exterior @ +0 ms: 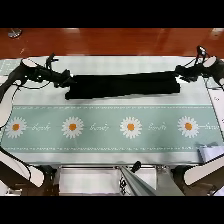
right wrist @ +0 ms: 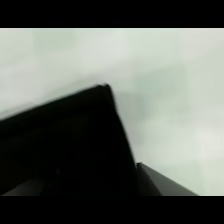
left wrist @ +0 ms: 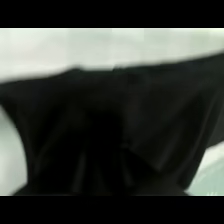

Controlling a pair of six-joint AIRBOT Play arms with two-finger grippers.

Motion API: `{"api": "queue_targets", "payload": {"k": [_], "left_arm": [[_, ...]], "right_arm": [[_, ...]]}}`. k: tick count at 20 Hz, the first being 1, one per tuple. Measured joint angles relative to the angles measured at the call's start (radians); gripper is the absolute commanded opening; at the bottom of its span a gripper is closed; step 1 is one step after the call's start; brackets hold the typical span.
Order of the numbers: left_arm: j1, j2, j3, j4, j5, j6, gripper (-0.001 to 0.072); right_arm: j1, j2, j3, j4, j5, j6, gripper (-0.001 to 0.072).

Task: Fold the shirts.

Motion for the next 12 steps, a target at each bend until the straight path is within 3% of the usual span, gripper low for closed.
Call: {"api": "queue_targets", "payload": {"k": [3,10,12], "left_arm": [[0.006,0.061,0.000,0.011,-0.045,0.019,0.0191],[-0.015,0.233,0.001,0.018,-0.039,0.046,0.0182],[-0.027,0.264,0.001,0.018,-0.039,0.048,0.0182]], "right_arm": [[-0.080,-0.005,0.000,0.062,0.106,-0.028,0.0598],[-0.171,-0.099,0.001,0.436,0.190,-0.109,0.0596],[-0.155,-0.128,0.001,0.505,0.180,-0.114,0.0543]]}}
